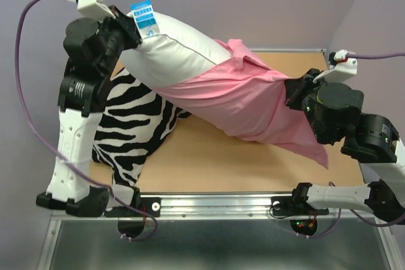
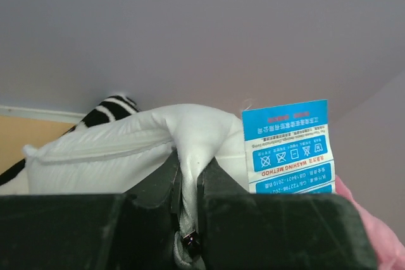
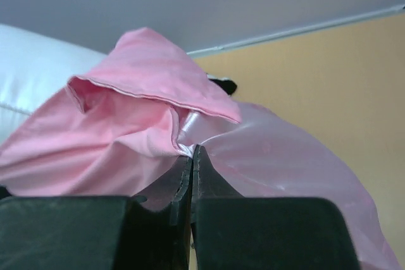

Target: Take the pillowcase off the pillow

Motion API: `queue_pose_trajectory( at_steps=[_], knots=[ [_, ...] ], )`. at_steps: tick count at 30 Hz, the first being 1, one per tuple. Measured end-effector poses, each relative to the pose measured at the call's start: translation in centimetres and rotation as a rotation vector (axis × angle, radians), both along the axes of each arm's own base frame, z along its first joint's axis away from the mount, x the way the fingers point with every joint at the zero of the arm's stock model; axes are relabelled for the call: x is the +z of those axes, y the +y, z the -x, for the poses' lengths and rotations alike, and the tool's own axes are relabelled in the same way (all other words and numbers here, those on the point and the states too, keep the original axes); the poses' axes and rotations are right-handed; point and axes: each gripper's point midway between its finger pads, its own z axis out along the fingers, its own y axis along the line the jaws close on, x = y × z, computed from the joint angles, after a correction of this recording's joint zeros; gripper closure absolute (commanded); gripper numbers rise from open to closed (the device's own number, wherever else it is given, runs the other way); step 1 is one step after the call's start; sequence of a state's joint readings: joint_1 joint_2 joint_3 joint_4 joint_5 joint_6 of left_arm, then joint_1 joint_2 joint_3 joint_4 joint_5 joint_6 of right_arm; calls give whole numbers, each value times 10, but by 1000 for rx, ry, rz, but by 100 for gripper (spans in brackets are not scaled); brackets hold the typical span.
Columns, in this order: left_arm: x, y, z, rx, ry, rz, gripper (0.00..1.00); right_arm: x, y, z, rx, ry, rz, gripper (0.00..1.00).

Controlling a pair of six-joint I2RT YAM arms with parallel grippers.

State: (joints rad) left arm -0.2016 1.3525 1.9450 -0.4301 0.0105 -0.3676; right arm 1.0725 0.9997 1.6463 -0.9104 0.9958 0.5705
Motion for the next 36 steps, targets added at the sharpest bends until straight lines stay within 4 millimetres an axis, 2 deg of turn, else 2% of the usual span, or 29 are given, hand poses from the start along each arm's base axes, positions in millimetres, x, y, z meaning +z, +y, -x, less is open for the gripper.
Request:
queue_pose_trajectory(
  at_steps=[1, 3, 4, 5, 8, 10, 11, 13, 14, 15, 16, 17, 19, 22, 24, 26, 27, 28, 31, 35, 36],
  knots=[
    [3, -9, 15, -20, -23, -6, 100, 14, -2, -2, -6, -22, 16, 99],
    [5, -24, 49, -68, -59, -10, 100, 26, 1, -9, -26, -39, 79, 99],
    [4, -26, 57, -79, -65, -8, 100, 29, 2, -12, -37, -47, 101, 99],
    [-5, -30, 66, -91, -57, -10, 100, 30, 6, -16, -42, -48, 126, 99],
    [-28, -27, 67, -66, -14, -25, 100, 17, 28, -43, -59, -21, 210, 99],
    [-44, -27, 56, -38, 22, -39, 97, -12, 42, -79, -61, 36, 249, 99],
    [-58, -29, 42, -15, 57, -56, 94, -29, 49, -97, -45, 65, 259, 99],
    [-72, -32, 26, 5, 90, -74, 87, -92, 52, -141, -34, 191, 314, 99],
    [-84, -36, 11, 15, 120, -90, 84, -103, 56, -147, -4, 215, 310, 99],
    [-97, -40, -4, 28, 151, -107, 80, -142, 50, -175, -12, 296, 318, 99],
    [-106, -43, -13, 32, 172, -117, 76, -156, 46, -187, -8, 325, 306, 99],
    [-122, -47, -29, 42, 213, -139, 68, -176, 37, -208, -21, 364, 283, 99],
    [-134, -54, -48, 49, 249, -162, 58, -190, 25, -232, -32, 385, 242, 99],
    [-127, -63, -70, 45, 243, -169, 51, -188, 14, -259, -48, 379, 207, 93],
    [-119, -64, -72, 43, 224, -166, 47, -174, 15, -270, -40, 356, 185, 87],
    [-113, -64, -69, 36, 209, -166, 45, -149, 19, -279, -26, 306, 159, 80],
    [-107, -64, -66, 30, 196, -163, 35, -137, 21, -281, -17, 280, 146, 79],
    [-104, -63, -62, 24, 183, -159, 1, -129, 21, -282, -16, 265, 140, 78],
    [-90, -61, -47, 1, 143, -151, 1, -105, 18, -287, -5, 218, 110, 74],
    [-58, -53, -22, -9, 48, -116, 1, -97, 12, -296, 7, 204, 83, 59],
    [-51, -51, -15, -12, 25, -107, 1, -98, 11, -299, 13, 206, 78, 53]
  ],
)
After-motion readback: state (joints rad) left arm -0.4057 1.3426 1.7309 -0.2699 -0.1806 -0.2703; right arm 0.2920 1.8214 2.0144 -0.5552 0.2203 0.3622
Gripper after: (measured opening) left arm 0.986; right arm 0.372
